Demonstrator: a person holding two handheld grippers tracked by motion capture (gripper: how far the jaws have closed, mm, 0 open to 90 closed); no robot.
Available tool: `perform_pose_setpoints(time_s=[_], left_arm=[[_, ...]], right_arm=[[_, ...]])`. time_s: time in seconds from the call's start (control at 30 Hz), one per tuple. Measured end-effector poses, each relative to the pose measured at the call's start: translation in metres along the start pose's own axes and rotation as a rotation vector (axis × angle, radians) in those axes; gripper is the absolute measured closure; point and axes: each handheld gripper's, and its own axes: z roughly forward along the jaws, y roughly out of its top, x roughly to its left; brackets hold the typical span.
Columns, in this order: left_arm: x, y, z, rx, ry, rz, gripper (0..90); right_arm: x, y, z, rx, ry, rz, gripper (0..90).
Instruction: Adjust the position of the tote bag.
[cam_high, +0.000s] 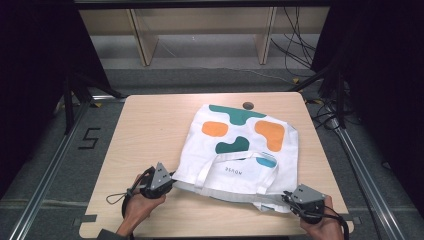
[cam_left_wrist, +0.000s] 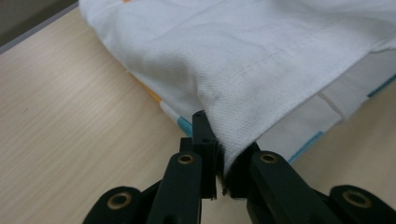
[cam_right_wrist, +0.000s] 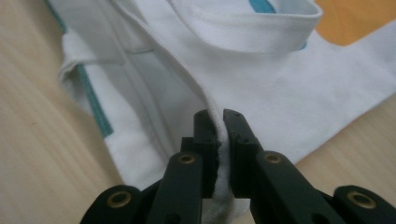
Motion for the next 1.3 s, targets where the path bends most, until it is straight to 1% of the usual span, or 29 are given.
perform_pose_setpoints(time_s=[0.07, 0.1, 0.13, 0.17, 0.2, 0.23, 0.3, 0.33, 0.37, 0.43, 0.5, 0.6, 0.67, 0.7, 0.77, 0.8, 0.83, 0.9, 0.93, 0.97, 1.0, 1.03, 1.1, 1.13, 1.17, 1.2, 1.23, 1.27, 1.3], left_arm=[[-0.005, -0.002, -0.005, 0.003, 0.001, 0.005, 84.9], [-0.014, -0.005, -0.014, 0.000, -0.013, 0.012, 84.8], [-0.017, -0.007, -0.018, -0.004, -0.002, 0.013, 84.7], [-0.020, -0.010, -0.024, -0.005, -0.026, 0.016, 84.5], [-0.020, -0.010, -0.024, -0.005, -0.026, 0.016, 84.4], [-0.026, -0.014, -0.035, -0.004, -0.037, 0.006, 84.4], [-0.028, -0.017, -0.040, -0.015, -0.037, -0.005, 84.0], [-0.029, -0.019, -0.043, -0.013, -0.037, -0.004, 83.4], [-0.032, -0.021, -0.043, -0.021, -0.027, -0.032, 82.2], [-0.032, -0.022, -0.042, -0.019, -0.019, -0.032, 75.1], [-0.032, -0.020, -0.037, 0.022, 0.001, -0.009, 68.6], [-0.033, -0.020, -0.031, 0.037, 0.013, 0.012, 55.4], [-0.033, -0.019, -0.026, 0.073, 0.017, 0.058, 53.3], [-0.033, -0.018, -0.024, 0.073, 0.020, 0.060, 53.8], [-0.032, -0.016, -0.021, 0.062, 0.022, 0.038, 54.3], [-0.030, -0.015, -0.023, 0.075, 0.016, 0.052, 57.0], [-0.030, -0.015, -0.022, 0.058, 0.014, 0.026, 57.8], [-0.026, -0.013, -0.021, 0.046, 0.018, 0.017, 66.2], [-0.026, -0.013, -0.021, 0.046, 0.018, 0.017, 69.7], [-0.024, -0.011, -0.022, 0.069, 0.011, 0.035, 69.7], [-0.024, -0.010, -0.021, 0.049, 0.012, 0.015, 78.0], [-0.023, -0.008, -0.020, 0.041, 0.019, 0.010, 80.8], [-0.020, -0.006, -0.021, 0.020, 0.013, -0.009, 82.8], [-0.019, -0.005, -0.021, 0.008, 0.015, 0.010, 84.6], [-0.019, -0.005, -0.021, 0.008, 0.015, 0.010, 85.0], [-0.020, -0.006, -0.022, 0.018, 0.015, -0.010, 85.1], [-0.022, -0.006, -0.023, 0.003, 0.003, -0.032, 85.3], [-0.020, -0.005, -0.025, -0.009, 0.007, -0.012, 85.4], [-0.021, -0.004, -0.027, 0.006, -0.003, -0.029, 85.4]], right_arm=[[-0.001, 0.000, 0.001, 0.001, -0.004, 0.010, 85.1], [-0.005, 0.003, 0.003, -0.006, -0.003, 0.000, 85.2], [-0.006, 0.005, 0.004, -0.012, -0.007, -0.015, 85.2], [-0.006, 0.005, 0.004, -0.013, -0.008, -0.013, 85.2], [-0.005, 0.007, 0.003, -0.021, -0.010, -0.005, 85.1], [-0.005, 0.007, 0.002, -0.034, 0.004, -0.018, 85.0], [-0.004, 0.008, -0.001, -0.057, 0.027, -0.005, 83.8], [-0.003, 0.008, -0.001, -0.068, 0.028, -0.016, 81.2], [-0.003, 0.007, 0.000, -0.058, 0.033, -0.010, 75.4], [-0.002, 0.005, 0.005, -0.036, 0.013, 0.016, 67.2], [-0.003, 0.000, 0.011, 0.015, -0.006, 0.027, 61.3], [-0.006, -0.003, 0.014, 0.031, -0.001, 0.039, 60.8], [-0.008, -0.003, 0.015, 0.027, 0.002, 0.049, 65.4], [-0.009, -0.002, 0.014, 0.028, 0.030, 0.058, 73.8], [-0.011, -0.001, 0.014, 0.008, 0.033, 0.042, 76.5], [-0.010, 0.000, 0.011, 0.006, 0.041, 0.074, 78.2], [-0.013, 0.001, 0.011, -0.014, 0.033, 0.048, 79.2], [-0.019, 0.005, 0.006, -0.070, 0.036, 0.094, 81.6], [-0.019, 0.005, 0.006, -0.070, 0.036, 0.094, 81.6], [-0.020, 0.007, 0.005, -0.082, 0.041, 0.105, 82.1], [-0.022, 0.011, 0.004, -0.105, 0.036, 0.116, 83.2], [-0.023, 0.011, 0.004, -0.113, 0.036, 0.114, 83.3], [-0.023, 0.012, 0.004, -0.115, 0.037, 0.119, 83.3], [-0.024, 0.011, 0.004, -0.125, 0.042, 0.136, 83.4], [-0.024, 0.011, 0.004, -0.125, 0.042, 0.136, 83.4], [-0.024, 0.011, 0.003, -0.131, 0.044, 0.143, 83.4], [-0.025, 0.011, 0.002, -0.135, 0.042, 0.131, 83.3], [-0.026, 0.011, 0.001, -0.139, 0.042, 0.134, 83.3], [-0.024, 0.011, -0.001, -0.139, 0.044, 0.157, 83.3]])
